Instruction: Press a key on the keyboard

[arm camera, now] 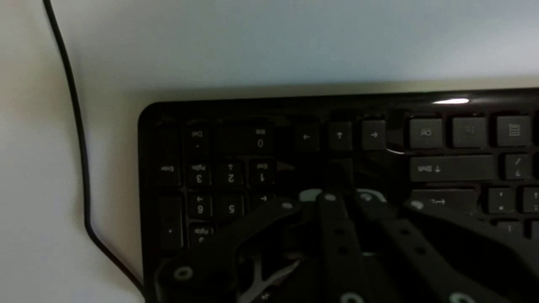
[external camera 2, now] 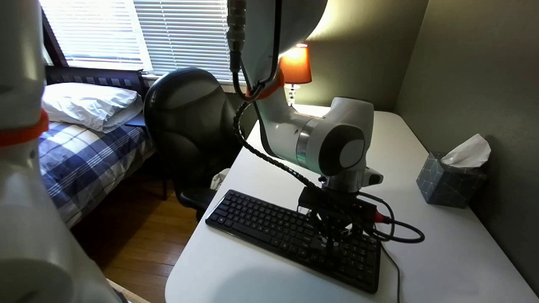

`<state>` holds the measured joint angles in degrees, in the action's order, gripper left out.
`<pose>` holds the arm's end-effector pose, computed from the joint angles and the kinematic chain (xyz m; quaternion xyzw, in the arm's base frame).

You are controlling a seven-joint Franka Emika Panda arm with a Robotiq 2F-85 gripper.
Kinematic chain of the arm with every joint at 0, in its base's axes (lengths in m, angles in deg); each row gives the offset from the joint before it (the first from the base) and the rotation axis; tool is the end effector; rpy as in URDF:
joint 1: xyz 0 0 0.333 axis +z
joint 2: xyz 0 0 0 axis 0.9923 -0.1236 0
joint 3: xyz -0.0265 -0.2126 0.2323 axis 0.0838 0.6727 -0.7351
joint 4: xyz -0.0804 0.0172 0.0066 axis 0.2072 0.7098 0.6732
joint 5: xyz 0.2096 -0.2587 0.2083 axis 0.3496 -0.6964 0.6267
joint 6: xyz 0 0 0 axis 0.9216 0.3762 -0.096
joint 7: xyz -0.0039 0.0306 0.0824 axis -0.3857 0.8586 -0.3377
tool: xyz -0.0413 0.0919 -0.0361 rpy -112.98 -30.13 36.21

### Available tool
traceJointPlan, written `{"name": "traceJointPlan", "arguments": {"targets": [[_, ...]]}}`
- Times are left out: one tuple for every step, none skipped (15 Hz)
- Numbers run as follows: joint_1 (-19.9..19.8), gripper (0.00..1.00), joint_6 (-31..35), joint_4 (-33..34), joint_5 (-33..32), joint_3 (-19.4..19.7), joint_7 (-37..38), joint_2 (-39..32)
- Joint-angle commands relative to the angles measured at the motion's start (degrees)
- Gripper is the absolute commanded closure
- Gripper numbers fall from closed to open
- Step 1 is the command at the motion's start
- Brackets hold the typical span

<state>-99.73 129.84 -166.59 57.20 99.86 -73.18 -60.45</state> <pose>0.3839 -0.2597 0.1676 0.9932 -0.0274 -0.1076 0.0361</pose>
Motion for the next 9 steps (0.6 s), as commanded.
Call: {"name": "traceJointPlan", "arguments": {"targets": [[-0.85, 1.0, -0.26, -1.56, -1.26, -0.15, 0.4, 2.19], [-0.89, 1.0, -0.27, -1.7, -1.27, -0.15, 0.36, 2.41], [-1.09, 0.83, -0.44, -1.82, -0.86, -0.33, 0.09, 2.66], [-1.14, 0.72, -0.9, -1.9, -0.93, -0.31, -0.07, 2.92], [-1.27, 0.67, -0.98, -2.1, -0.79, -0.35, -0.26, 3.26], [-1.38, 0.6, -1.07, -2.29, -0.69, -0.36, -0.48, 3.58], [-1.51, 0.51, -1.14, -2.55, -0.64, -0.34, -0.71, 4.0], [-1.62, 0.45, -1.32, -2.83, -0.65, -0.25, -0.8, 4.52], [-1.72, 0.36, -1.37, -3.06, -0.64, -0.17, -0.85, 4.92]]}}
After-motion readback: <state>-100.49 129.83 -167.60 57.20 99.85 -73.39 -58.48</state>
